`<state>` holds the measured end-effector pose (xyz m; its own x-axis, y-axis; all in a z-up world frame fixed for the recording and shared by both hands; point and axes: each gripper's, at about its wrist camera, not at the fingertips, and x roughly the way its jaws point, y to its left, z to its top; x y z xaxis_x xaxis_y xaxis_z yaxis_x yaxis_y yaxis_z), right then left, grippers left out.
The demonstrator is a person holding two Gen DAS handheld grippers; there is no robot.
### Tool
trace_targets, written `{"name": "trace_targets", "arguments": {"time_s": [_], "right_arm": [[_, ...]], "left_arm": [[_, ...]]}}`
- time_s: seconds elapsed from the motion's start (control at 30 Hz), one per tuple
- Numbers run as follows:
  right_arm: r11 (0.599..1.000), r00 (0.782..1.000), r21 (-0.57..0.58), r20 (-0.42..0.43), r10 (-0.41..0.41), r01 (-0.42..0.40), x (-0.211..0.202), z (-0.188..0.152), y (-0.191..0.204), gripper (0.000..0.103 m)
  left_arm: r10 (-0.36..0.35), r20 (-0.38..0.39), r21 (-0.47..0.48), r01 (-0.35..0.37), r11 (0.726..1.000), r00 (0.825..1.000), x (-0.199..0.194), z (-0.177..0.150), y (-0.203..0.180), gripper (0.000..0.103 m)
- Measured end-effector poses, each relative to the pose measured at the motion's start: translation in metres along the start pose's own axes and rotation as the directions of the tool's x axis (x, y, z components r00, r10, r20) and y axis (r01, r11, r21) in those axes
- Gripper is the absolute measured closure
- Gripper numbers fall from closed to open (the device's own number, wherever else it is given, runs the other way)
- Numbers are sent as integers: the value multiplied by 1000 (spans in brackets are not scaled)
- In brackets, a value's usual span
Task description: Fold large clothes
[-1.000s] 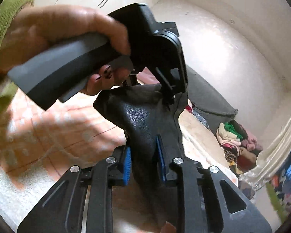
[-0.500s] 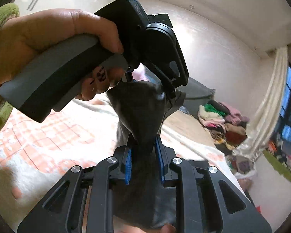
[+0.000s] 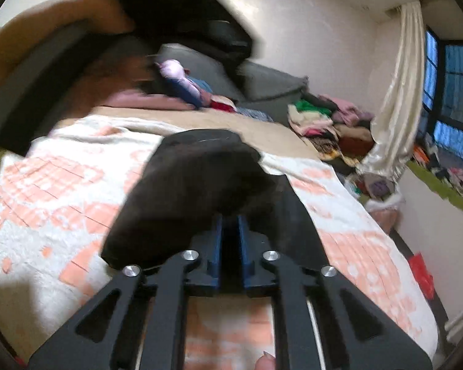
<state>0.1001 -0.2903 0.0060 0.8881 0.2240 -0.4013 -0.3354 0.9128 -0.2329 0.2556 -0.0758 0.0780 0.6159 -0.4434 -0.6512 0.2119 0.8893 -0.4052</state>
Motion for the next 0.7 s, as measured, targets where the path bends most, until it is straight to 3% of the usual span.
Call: {"name": "trace_targets", "arguments": {"time_s": [0.1,0.13,0.2,0.27,0.4,0.43,0.5,0.53,0.63,0.7], "right_arm": [[990,995,125,-62,78,-70,12,0,-13,94],[981,991,172,-75,107,-93,15,-2,-18,93],[942,977,288,-78,201,-171,17,-4,-29,76],[885,957,396,-47,287,-246,18,-2,-43,34],[719,918,614,24,396,-326,29,18,-84,26],[686,910,649,21,415,-328,33,23,-90,17],[639,878,688,-5,479,-345,52,36,-98,17],[641,871,688,-28,490,-339,58,46,-98,17],[725,868,613,-125,481,-314,77,75,-82,15],[761,842,561,-193,503,-326,91,89,-65,16]], "left_arm": [[107,-21,-10,-108,994,994,8,-23,27,44],[107,-43,-34,-109,993,993,12,-29,37,44],[52,-77,-126,-61,990,996,21,-41,58,44],[39,-77,-137,-50,989,996,22,-48,64,44],[30,-68,-129,-38,991,997,20,-54,62,44],[29,-67,-128,-37,991,997,20,-56,61,44],[31,-61,-123,-38,992,998,18,-58,60,44],[31,-57,-121,-38,992,998,15,-60,60,44],[21,-60,-127,-28,992,998,13,-65,61,44],[15,-61,-124,-22,992,998,12,-65,64,44]]}}
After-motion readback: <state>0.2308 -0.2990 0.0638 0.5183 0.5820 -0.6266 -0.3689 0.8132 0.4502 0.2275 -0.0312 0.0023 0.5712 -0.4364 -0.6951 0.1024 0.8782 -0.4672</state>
